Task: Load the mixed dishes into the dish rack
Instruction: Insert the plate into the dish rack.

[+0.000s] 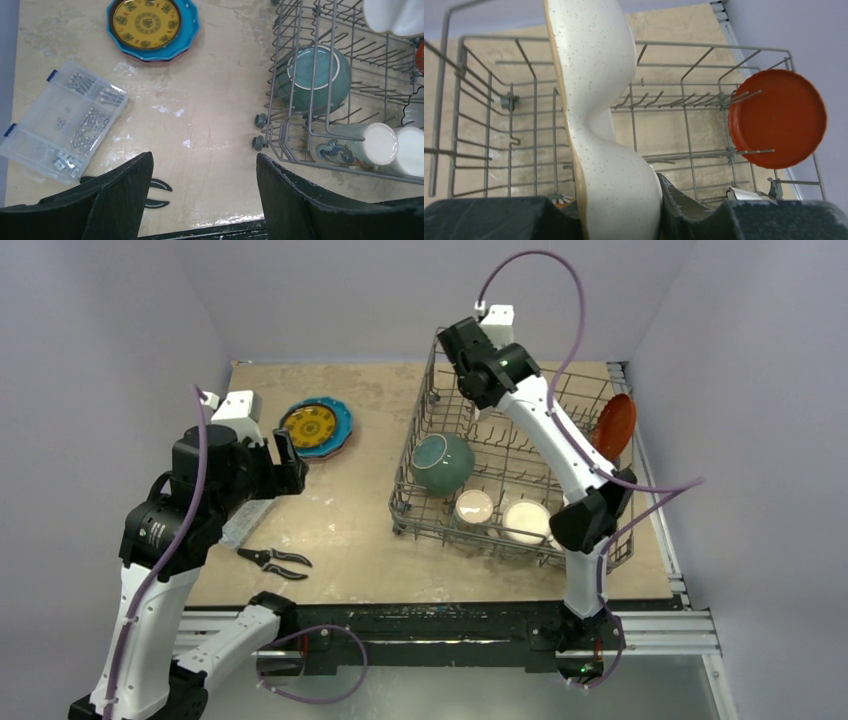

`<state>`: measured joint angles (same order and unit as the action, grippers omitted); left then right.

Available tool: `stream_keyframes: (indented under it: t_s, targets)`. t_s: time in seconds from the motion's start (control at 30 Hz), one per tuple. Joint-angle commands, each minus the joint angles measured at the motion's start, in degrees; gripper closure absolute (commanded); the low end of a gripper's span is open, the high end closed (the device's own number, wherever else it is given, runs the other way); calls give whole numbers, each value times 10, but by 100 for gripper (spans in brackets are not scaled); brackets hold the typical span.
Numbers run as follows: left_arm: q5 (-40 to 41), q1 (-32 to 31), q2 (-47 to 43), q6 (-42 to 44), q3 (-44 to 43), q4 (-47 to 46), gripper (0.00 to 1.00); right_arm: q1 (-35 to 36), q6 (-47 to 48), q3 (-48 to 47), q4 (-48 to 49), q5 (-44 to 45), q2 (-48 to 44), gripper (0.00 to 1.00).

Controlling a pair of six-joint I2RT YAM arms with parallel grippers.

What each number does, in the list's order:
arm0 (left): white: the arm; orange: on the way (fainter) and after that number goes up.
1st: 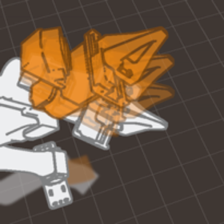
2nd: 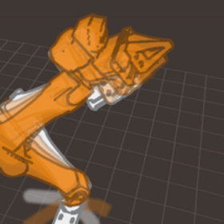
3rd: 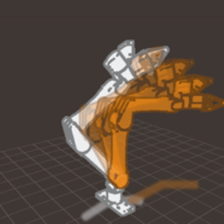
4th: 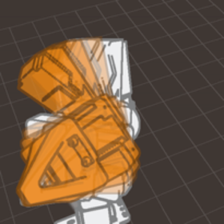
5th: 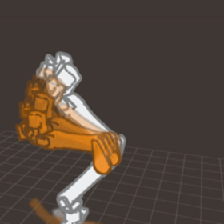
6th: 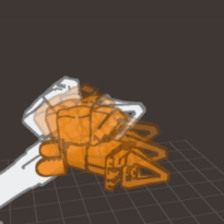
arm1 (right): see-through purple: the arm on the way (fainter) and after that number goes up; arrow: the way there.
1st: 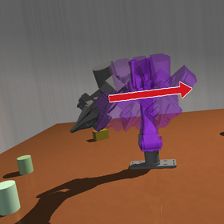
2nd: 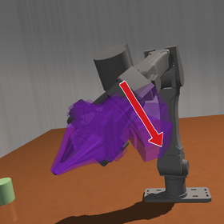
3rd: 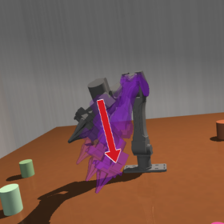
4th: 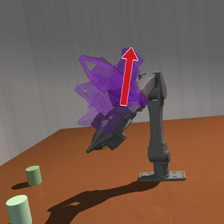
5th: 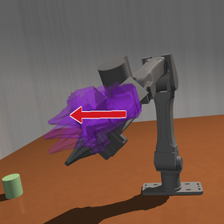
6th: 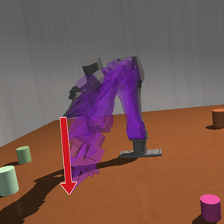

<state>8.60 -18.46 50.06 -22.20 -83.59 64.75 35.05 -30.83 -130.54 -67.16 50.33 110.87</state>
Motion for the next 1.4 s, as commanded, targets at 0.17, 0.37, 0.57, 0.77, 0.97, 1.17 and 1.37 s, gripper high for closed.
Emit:
stream_keyframes:
  t_s: [0.17, 0.37, 0.57, 0.77, 0.97, 1.17, 1.37]
  targets:
    - [43, -55, -8, 85, -6, -24, 22, 12, 7, -42, 40, 85, 2, 100]
    - [50, -62, 0, 88, -5, -27, 21, 11, 50, -75, 35, 107, 16, 100]
    - [60, -65, 15, 94, -16, -32, 20, -4, 63, -21, 74, 126, 1, 100]
    - [72, -70, 29, 105, -42, -29, 19, -15, 59, -21, 91, 129, 22, 100]
    - [80, -71, 32, 109, -48, -24, 18, -18, 51, 11, 119, 110, 21, 100]
    - [85, -71, 30, 111, -52, -17, 18, -18, 39, 2, 115, 100, 45, 100]
    - [96, -70, 27, 115, -55, -11, 16, -18, 16, -4, 107, 91, 70, 100]
